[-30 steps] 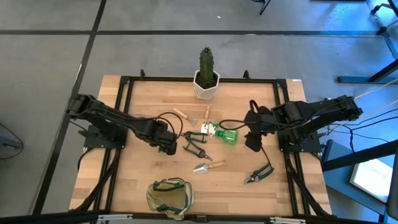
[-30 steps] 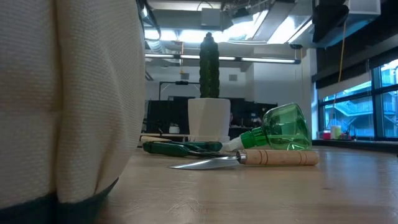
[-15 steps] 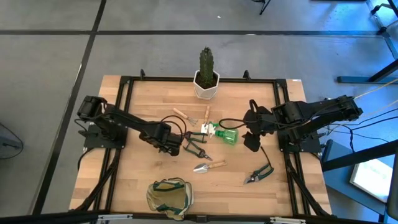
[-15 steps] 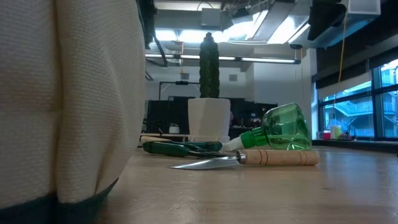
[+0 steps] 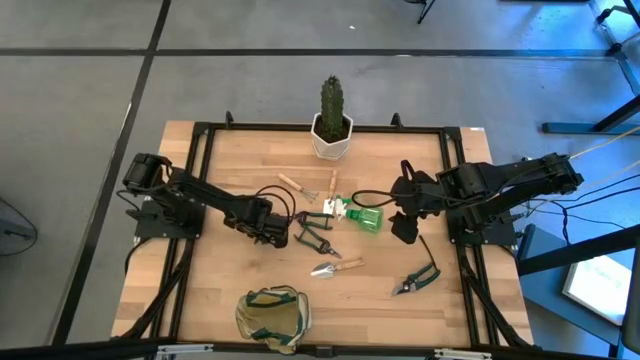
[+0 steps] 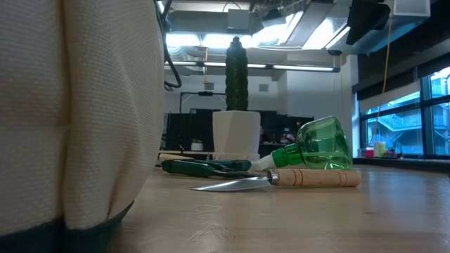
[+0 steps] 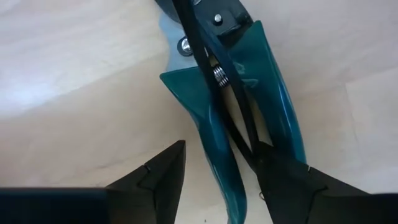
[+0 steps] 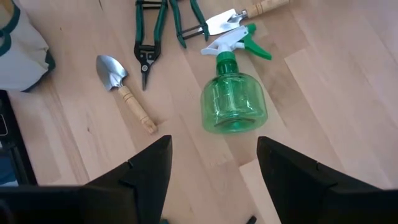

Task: Pick & Place Garden tools in Gardening bag
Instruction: Put the shear scissors into the gardening bag

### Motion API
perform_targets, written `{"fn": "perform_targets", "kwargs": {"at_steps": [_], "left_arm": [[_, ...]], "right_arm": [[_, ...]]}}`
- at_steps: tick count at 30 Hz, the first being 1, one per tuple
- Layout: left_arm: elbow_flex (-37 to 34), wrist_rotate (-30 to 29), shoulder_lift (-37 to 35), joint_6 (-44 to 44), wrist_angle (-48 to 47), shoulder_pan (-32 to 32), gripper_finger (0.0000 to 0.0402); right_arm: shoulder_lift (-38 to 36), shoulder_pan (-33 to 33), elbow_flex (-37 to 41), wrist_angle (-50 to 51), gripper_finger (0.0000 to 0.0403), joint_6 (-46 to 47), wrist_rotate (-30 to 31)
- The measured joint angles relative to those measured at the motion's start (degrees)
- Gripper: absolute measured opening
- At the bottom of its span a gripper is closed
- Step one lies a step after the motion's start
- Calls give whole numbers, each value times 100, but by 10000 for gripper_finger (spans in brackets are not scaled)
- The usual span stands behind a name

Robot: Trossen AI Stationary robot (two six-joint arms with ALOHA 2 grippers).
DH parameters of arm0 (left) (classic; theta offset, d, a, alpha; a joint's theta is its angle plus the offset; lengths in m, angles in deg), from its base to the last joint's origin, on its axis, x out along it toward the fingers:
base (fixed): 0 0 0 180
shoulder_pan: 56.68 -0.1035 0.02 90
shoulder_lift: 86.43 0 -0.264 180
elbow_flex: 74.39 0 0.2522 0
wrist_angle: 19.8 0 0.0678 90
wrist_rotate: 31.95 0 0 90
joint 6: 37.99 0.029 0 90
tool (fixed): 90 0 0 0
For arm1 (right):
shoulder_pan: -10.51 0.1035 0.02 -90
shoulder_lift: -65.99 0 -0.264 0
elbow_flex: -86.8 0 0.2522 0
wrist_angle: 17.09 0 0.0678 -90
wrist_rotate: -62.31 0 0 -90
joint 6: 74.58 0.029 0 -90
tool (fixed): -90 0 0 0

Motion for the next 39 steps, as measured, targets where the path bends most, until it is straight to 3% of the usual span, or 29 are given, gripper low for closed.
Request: {"fn": "perform_targets", "kwargs": {"at_steps": [6,16,21,33,39], "left_arm": [[-4,-66,4,116,-43,-204,147],[-90,193,-13,713,42,-609,42],[-128,286,-208,920,3,-644,40],[-78,346,-2298,1311,-74,-494,40],[436,315,-3207,2061,-43,-74,40]], "right_arm": [[0,0,0,-20,238,-105,0],[0,-2,0,-20,238,-145,-2],[0,-1,0,-20,238,-145,-2],[0,-2,2,35,238,-170,344],[0,-4,2,42,238,-168,625]]}}
